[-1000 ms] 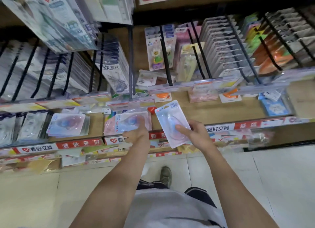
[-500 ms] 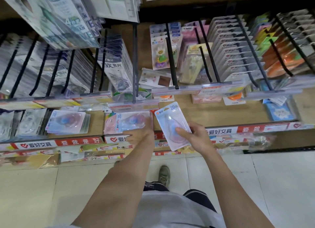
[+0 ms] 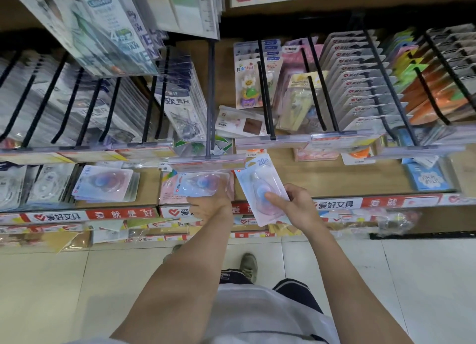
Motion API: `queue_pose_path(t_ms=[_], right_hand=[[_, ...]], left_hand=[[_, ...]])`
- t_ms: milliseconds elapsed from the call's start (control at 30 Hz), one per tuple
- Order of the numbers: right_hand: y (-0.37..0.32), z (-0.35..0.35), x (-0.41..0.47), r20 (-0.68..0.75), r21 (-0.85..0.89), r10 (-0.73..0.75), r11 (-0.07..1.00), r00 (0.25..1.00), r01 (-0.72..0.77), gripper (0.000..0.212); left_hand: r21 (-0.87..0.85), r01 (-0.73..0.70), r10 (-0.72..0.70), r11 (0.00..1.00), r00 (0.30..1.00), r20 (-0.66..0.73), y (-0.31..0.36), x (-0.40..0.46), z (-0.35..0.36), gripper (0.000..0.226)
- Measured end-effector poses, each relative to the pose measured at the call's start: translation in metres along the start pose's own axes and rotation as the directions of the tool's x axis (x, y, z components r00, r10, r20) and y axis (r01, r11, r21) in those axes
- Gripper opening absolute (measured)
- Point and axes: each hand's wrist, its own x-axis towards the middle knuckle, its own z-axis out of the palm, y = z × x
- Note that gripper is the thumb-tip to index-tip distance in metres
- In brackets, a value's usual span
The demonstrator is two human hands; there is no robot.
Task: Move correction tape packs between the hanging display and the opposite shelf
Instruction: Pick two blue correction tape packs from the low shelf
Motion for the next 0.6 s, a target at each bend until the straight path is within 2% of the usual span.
queue_pose_path(t_ms=[100, 233, 300, 367, 467, 533, 600], right_hand=[[-0.002, 0.006, 0.001, 0.012, 0.008, -0.014, 1.0, 1.0, 0.014, 0.027], [-0.003, 0.006, 0.003, 0.006, 0.016, -0.01, 1.0, 1.0, 0.01, 0.027], [-0.003, 0.006, 0.005, 0.002, 0.028, 0.0, 1.0, 1.0, 0.0, 0.026], [-0.003, 0.006, 0.007, -0.002, 0.045, 0.006, 0.999, 1.0, -0.006, 0.026], [-0.004, 0.007, 0.008, -0.005, 0.047, 0.011, 0.999, 1.0, -0.011, 0.027], [-0.003, 0.007, 0.009, -0.005, 0.045, 0.012, 0.999, 1.0, -0.012, 0.027], [-0.002, 0.007, 0.009, -0.005, 0.047, 0.013, 0.999, 1.0, -0.013, 0.025]], left_hand=[[-0.012, 0.048, -0.048, 0.999, 0.999, 0.019, 0.013, 0.006, -0.003, 0.096], [0.129, 0.106, -0.111, 0.986, 0.993, 0.035, 0.023, 0.021, 0.003, 0.104], [0.115, 0.161, -0.169, 0.98, 0.984, 0.057, 0.026, 0.019, -0.002, 0.104], [0.098, 0.169, -0.182, 0.981, 0.972, 0.15, 0.023, 0.021, -0.007, 0.099], [0.066, 0.109, -0.123, 0.992, 0.955, 0.271, 0.02, 0.029, -0.01, 0.089], [0.045, 0.089, -0.096, 0.995, 0.978, 0.183, 0.019, 0.032, -0.01, 0.094], [-0.023, 0.051, -0.048, 0.998, 0.993, 0.112, 0.016, 0.028, -0.008, 0.088]])
